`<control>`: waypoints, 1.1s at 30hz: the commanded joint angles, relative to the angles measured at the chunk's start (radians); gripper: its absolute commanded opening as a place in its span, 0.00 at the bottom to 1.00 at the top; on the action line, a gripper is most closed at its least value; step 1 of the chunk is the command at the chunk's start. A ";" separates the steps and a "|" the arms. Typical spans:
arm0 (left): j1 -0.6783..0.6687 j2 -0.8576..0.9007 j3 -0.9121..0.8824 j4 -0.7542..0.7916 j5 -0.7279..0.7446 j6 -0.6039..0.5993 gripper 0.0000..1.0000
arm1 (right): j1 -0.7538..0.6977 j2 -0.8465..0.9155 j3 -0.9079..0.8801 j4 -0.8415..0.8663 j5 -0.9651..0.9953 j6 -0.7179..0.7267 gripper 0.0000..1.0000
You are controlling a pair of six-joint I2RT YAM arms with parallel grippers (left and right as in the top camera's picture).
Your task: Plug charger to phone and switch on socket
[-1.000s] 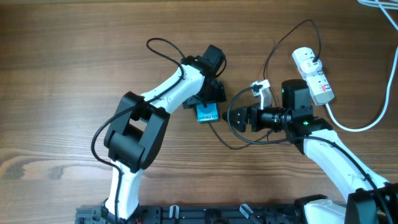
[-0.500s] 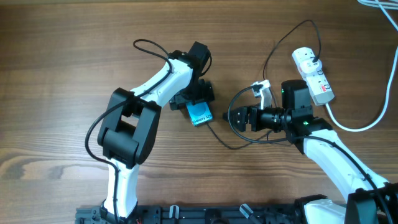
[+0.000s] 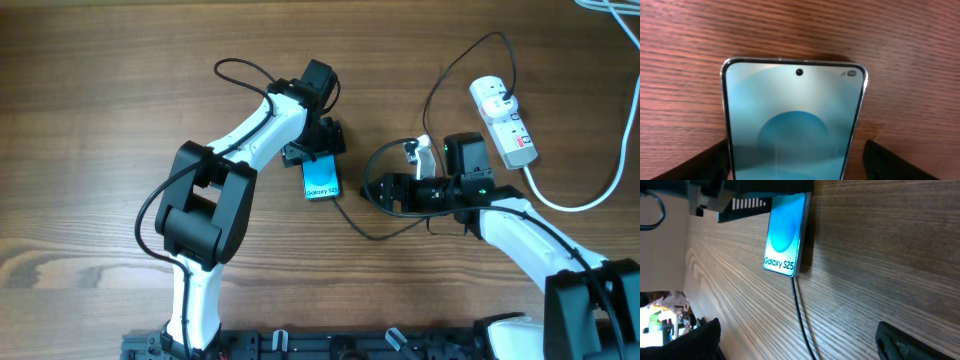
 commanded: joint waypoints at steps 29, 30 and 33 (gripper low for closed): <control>-0.064 0.109 -0.058 -0.164 0.267 0.169 0.70 | 0.156 0.359 -0.006 0.429 -0.063 0.391 0.68; -0.064 0.109 -0.058 -0.163 0.267 0.169 0.70 | 0.163 0.359 -0.006 0.432 -0.059 0.405 0.65; -0.064 0.109 -0.058 -0.156 0.268 0.169 0.70 | 0.166 0.359 -0.006 0.449 -0.052 0.417 0.51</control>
